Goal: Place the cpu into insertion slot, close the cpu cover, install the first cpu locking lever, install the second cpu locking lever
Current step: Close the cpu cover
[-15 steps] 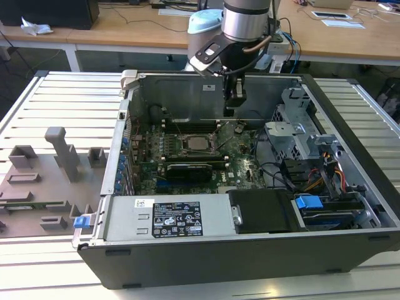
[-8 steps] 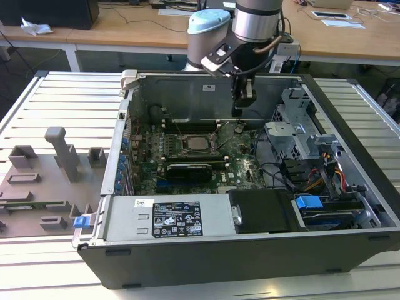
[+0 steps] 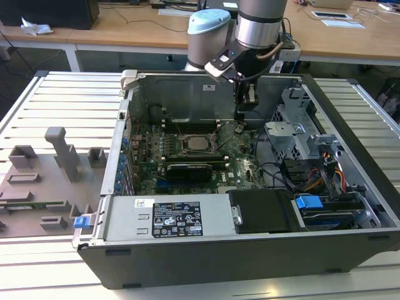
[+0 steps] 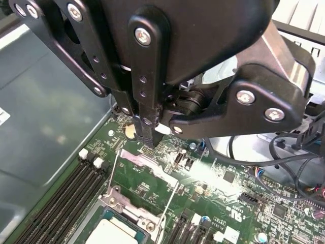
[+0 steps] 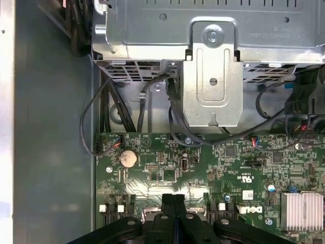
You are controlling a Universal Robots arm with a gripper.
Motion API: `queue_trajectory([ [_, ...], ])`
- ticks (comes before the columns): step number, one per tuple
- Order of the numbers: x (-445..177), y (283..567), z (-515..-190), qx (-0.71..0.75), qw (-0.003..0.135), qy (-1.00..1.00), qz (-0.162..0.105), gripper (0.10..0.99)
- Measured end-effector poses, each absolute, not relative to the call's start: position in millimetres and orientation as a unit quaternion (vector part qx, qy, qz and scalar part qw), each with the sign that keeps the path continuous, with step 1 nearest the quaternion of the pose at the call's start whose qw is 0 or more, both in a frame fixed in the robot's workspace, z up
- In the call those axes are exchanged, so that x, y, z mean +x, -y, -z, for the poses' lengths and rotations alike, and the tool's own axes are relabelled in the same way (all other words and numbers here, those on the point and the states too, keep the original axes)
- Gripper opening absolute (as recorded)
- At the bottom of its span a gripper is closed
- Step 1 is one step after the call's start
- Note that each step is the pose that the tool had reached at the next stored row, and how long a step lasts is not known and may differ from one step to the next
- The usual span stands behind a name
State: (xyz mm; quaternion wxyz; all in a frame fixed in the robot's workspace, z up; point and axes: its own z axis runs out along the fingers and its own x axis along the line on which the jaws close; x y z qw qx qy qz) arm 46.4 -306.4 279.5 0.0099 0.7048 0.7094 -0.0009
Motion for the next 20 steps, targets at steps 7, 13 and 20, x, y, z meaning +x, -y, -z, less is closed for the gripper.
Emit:
queue_trajectory([
  [7, 48, 306, -272, 0.705, 0.010, -0.709, 0.001, 0.106],
  [13, 49, 306, -264, 0.705, 0.010, -0.709, 0.001, 0.106],
  [20, 49, 306, -253, 0.705, 0.010, -0.709, 0.001, 0.106],
])
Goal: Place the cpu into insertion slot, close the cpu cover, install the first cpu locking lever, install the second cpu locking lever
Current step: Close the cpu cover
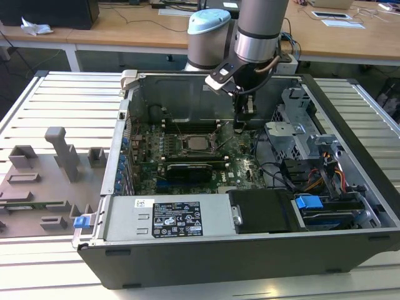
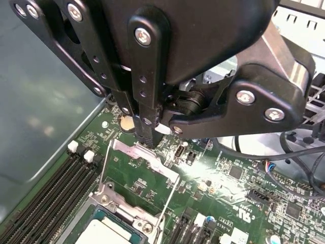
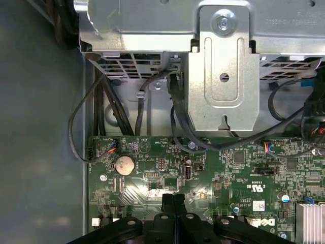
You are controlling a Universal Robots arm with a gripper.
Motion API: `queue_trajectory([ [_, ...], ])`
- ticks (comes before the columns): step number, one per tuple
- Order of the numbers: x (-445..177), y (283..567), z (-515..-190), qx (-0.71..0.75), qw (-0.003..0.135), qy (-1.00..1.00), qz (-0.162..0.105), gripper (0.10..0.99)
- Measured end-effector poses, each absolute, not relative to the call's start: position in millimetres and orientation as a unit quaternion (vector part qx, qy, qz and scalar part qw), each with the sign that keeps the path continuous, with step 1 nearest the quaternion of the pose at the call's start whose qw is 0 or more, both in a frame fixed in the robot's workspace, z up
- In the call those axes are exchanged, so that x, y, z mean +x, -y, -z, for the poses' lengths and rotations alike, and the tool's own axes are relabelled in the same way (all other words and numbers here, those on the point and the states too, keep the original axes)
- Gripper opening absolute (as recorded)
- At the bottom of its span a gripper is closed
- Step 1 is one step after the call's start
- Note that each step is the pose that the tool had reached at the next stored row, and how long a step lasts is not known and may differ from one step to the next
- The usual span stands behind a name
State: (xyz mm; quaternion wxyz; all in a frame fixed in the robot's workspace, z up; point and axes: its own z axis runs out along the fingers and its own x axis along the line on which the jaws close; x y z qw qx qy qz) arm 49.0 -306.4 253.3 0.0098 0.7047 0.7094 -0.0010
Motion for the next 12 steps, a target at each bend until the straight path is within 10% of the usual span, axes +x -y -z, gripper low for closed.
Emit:
queue_trajectory([
  [12, 34, 306, -251, 0.705, 0.010, -0.709, 0.001, 0.106],
])
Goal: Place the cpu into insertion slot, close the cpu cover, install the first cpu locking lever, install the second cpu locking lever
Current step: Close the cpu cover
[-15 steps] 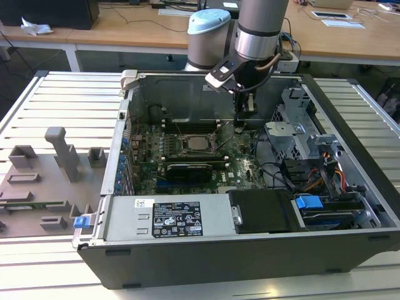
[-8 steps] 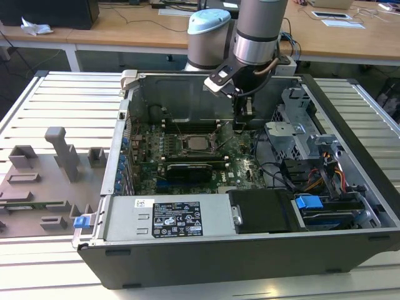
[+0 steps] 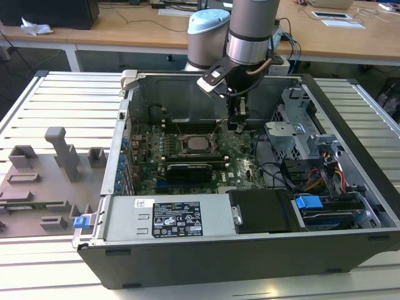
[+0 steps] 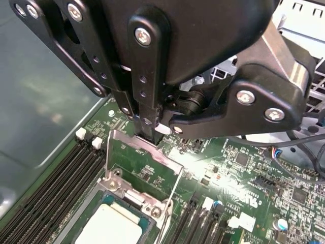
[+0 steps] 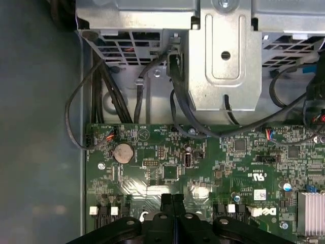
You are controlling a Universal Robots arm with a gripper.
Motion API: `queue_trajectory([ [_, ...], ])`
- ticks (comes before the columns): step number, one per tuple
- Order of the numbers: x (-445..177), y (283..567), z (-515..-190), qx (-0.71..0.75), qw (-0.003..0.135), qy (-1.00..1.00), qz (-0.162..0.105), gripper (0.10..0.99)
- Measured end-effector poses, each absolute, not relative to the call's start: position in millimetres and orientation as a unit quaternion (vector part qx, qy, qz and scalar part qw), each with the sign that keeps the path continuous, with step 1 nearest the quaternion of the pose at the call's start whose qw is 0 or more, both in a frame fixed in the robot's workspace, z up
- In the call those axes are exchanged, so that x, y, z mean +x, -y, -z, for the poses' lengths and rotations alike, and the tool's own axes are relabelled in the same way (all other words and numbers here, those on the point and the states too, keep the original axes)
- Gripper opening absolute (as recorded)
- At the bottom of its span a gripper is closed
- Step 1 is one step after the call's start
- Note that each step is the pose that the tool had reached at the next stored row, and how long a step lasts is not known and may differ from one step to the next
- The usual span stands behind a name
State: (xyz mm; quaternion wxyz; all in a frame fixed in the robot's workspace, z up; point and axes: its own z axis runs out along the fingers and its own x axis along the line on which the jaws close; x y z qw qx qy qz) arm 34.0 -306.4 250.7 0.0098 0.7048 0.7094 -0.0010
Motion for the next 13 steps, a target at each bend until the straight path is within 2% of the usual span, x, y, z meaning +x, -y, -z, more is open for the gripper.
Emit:
queue_trajectory([
  [13, 21, 306, -250, 0.705, 0.010, -0.709, 0.001, 0.106],
])
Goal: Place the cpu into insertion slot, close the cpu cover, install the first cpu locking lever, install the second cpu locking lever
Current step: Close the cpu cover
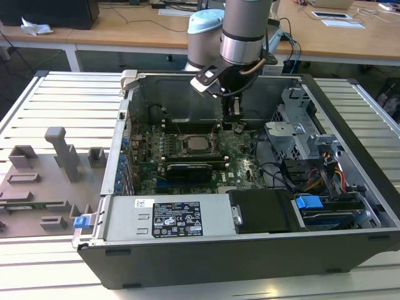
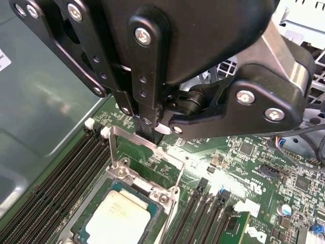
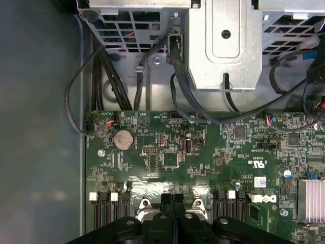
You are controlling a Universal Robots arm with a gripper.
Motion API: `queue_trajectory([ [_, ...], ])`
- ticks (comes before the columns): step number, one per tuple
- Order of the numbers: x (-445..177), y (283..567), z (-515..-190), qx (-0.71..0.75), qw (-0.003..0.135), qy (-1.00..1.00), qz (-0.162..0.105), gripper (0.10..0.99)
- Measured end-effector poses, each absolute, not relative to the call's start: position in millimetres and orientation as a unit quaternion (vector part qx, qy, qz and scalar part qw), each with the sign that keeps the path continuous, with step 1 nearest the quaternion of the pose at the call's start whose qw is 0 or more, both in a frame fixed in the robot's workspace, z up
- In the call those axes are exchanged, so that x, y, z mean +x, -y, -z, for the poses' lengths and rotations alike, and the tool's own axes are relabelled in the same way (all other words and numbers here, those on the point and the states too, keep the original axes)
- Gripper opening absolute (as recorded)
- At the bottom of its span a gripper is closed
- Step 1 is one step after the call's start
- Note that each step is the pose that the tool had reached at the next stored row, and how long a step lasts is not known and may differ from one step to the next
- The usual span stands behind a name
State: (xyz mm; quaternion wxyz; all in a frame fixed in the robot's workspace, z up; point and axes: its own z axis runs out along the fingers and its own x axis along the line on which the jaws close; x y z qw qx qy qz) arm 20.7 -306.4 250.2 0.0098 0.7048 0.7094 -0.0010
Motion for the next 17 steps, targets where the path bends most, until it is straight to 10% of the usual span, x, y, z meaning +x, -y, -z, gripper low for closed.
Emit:
queue_trajectory([
  [17, 4, 306, -249, 0.705, 0.010, -0.709, 0.001, 0.106],
])
